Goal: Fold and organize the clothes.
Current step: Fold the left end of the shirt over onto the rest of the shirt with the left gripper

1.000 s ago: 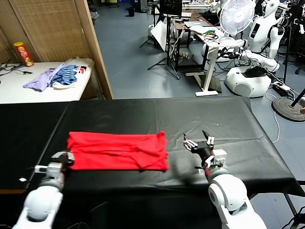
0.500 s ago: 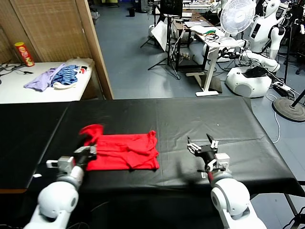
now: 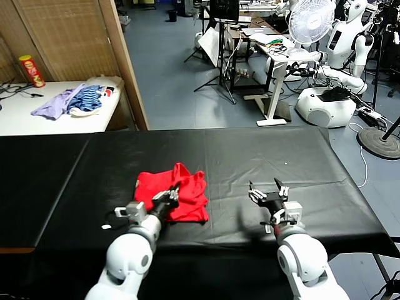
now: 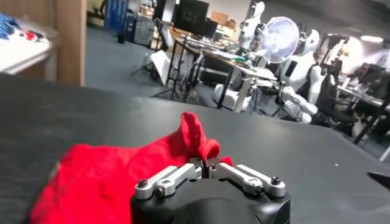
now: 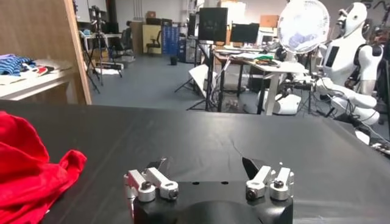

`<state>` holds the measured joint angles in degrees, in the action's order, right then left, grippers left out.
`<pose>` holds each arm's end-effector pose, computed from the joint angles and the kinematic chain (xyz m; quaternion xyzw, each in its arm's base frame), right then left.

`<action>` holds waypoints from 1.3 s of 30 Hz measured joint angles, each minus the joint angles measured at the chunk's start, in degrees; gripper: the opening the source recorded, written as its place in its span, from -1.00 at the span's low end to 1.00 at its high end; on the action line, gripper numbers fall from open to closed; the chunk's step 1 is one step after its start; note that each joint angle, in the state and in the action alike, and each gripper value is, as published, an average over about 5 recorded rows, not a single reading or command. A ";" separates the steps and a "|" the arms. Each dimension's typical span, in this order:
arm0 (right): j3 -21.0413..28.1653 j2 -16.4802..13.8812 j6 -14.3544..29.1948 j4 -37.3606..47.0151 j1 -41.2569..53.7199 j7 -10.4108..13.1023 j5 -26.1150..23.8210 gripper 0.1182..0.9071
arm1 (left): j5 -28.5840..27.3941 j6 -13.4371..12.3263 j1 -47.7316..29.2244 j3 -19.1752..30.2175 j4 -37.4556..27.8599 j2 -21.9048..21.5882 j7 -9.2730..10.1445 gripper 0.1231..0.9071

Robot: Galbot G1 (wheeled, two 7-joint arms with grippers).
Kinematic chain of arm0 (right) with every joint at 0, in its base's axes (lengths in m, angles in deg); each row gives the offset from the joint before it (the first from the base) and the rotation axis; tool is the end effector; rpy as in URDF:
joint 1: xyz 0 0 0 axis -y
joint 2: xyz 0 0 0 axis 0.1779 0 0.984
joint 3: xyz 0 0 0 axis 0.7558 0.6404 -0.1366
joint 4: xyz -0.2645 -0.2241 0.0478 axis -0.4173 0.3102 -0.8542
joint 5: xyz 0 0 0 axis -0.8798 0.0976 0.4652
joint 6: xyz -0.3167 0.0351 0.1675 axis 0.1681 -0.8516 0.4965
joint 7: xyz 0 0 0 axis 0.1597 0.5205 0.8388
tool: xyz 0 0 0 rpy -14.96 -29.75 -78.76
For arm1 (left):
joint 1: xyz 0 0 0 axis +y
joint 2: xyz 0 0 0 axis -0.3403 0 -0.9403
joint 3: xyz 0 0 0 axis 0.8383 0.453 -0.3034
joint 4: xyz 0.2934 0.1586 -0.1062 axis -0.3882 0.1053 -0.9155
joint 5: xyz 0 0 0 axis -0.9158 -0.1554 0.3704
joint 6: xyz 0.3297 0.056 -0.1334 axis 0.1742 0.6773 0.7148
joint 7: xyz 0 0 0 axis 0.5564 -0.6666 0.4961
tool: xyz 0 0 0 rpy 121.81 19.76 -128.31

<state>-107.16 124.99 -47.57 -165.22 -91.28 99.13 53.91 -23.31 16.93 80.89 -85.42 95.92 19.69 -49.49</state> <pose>0.2743 -0.0130 -0.2498 0.0308 -0.9885 0.0327 0.1446 0.2774 -0.0386 -0.2666 -0.1124 -0.9669 0.1398 0.1817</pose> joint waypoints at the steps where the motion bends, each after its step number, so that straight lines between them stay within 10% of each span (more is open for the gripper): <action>1: 0.10 0.02 0.01 0.12 0.09 0.00 -0.01 0.72 | -0.01 -0.04 -0.08 0.10 -0.34 0.51 0.15 -0.95; 34: 1.33 0.54 0.04 1.38 1.08 -0.42 -0.40 0.72 | -0.04 -4.71 0.53 3.51 -3.66 7.84 -1.81 -0.95; 39: 2.66 -0.09 0.85 2.21 2.30 -1.63 0.35 0.72 | 3.31 -4.72 1.00 4.09 -4.67 8.71 -1.87 -0.48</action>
<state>-104.50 124.90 -46.72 -163.01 -88.98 97.50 54.27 -20.00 12.21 81.89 -81.33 91.25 28.40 -51.36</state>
